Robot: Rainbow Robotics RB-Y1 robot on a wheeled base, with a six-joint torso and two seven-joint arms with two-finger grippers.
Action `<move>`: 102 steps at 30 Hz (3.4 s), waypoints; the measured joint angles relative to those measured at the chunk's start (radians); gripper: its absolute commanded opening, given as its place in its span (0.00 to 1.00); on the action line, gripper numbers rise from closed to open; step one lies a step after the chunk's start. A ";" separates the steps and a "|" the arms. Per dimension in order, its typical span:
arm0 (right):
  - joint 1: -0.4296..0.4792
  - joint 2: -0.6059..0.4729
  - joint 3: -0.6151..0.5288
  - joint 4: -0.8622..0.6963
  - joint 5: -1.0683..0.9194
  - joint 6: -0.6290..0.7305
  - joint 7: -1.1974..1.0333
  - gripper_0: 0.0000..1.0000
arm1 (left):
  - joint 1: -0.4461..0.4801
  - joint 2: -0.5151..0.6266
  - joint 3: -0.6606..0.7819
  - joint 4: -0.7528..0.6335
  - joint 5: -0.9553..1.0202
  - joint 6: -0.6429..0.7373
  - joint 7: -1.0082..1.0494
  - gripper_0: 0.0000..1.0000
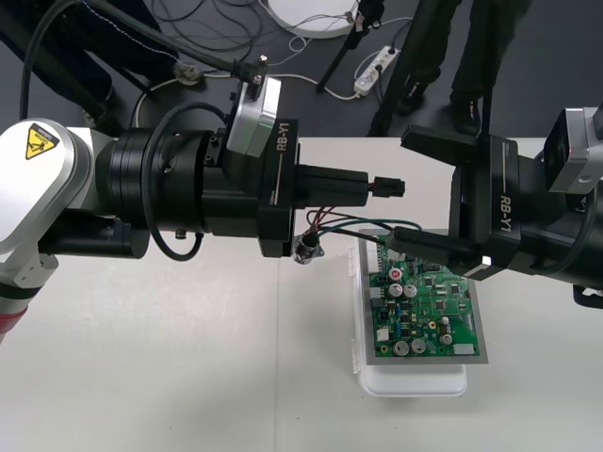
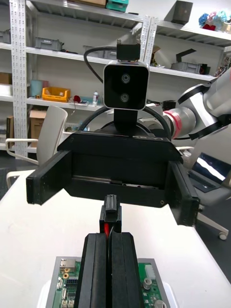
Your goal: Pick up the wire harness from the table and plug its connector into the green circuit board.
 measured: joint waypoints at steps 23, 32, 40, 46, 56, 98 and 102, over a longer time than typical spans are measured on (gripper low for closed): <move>0.000 -0.049 -0.218 0.240 0.348 -0.559 -0.328 1.00 | 0.206 0.054 0.001 0.002 0.035 0.006 -0.203 0.00; 0.000 -0.043 -0.374 0.277 0.543 -0.793 -0.450 1.00 | 0.287 0.086 0.063 0.002 0.038 -0.018 -0.205 0.00; 0.000 -0.043 -0.409 0.259 0.759 -0.843 -0.510 1.00 | 0.347 0.089 0.137 0.033 0.044 -0.095 -0.215 0.00; 0.000 -0.038 -0.409 0.149 0.986 -0.843 -0.544 1.00 | 0.357 0.077 0.159 0.183 0.071 -0.195 -0.342 0.00; 0.000 -0.031 -0.339 -0.027 1.261 -0.824 -0.750 1.00 | 0.358 0.000 0.171 0.402 0.071 -0.334 -0.619 0.00; -0.103 0.022 0.074 -0.098 1.902 -0.821 -1.124 1.00 | 0.157 -0.259 0.132 0.818 -0.087 -0.391 -0.914 0.00; -0.118 0.028 0.106 -0.098 1.941 -0.821 -1.124 1.00 | 0.142 -0.265 0.102 0.818 -0.079 -0.391 -0.914 0.00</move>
